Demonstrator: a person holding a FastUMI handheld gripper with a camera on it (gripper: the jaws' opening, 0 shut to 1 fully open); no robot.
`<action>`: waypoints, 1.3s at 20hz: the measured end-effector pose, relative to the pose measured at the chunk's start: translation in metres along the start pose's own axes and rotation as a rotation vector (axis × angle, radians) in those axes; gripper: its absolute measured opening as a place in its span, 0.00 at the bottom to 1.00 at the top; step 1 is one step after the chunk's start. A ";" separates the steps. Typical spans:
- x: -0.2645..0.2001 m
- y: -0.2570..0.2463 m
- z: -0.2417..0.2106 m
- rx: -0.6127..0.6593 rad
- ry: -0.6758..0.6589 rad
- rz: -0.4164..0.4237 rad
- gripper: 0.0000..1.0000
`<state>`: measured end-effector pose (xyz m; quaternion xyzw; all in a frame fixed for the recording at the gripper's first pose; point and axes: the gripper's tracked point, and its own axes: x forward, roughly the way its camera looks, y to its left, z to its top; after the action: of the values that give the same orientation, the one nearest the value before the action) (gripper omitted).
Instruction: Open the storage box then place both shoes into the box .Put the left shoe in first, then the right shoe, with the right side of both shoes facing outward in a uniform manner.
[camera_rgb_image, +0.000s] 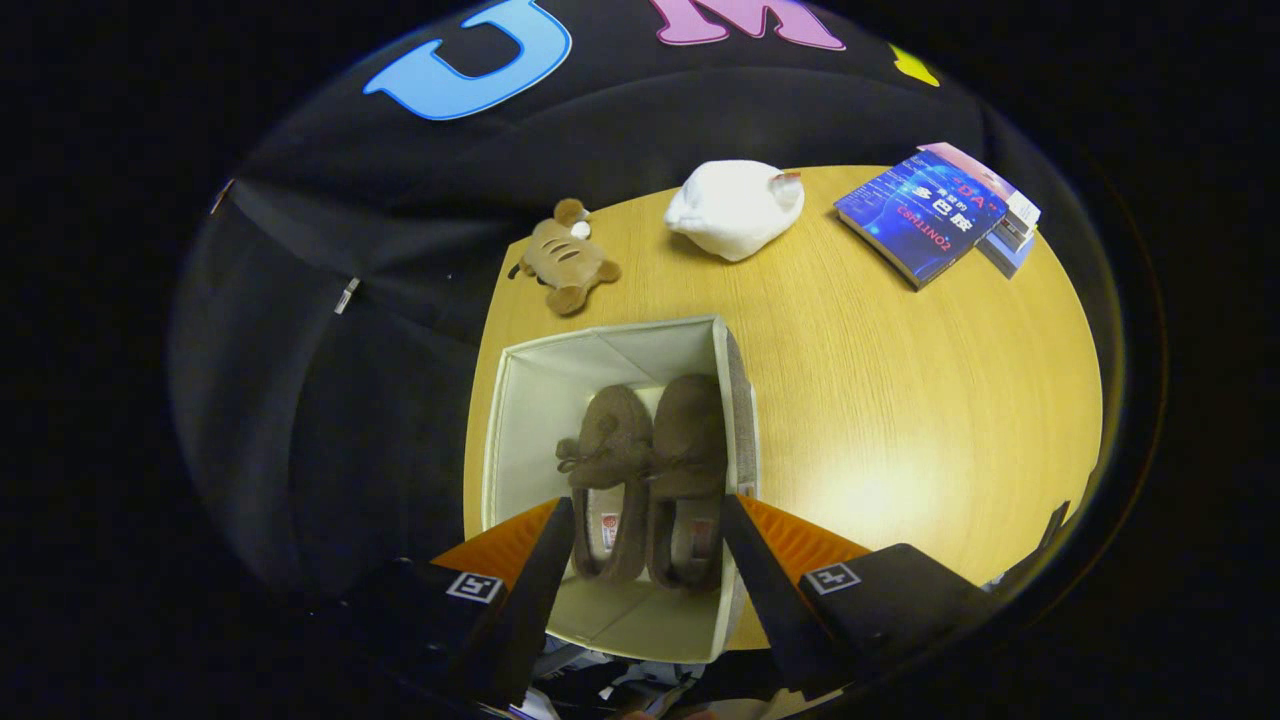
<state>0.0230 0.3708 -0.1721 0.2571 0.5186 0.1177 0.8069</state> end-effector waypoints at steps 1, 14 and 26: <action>-0.007 -0.002 0.003 -0.015 -0.018 0.011 0.93; -0.166 -0.089 0.096 -0.267 -0.544 -0.004 0.97; -0.296 -0.221 0.151 -0.346 -0.992 -0.232 0.96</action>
<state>0.0126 0.0058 -0.0114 0.0859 0.0730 -0.0242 0.9933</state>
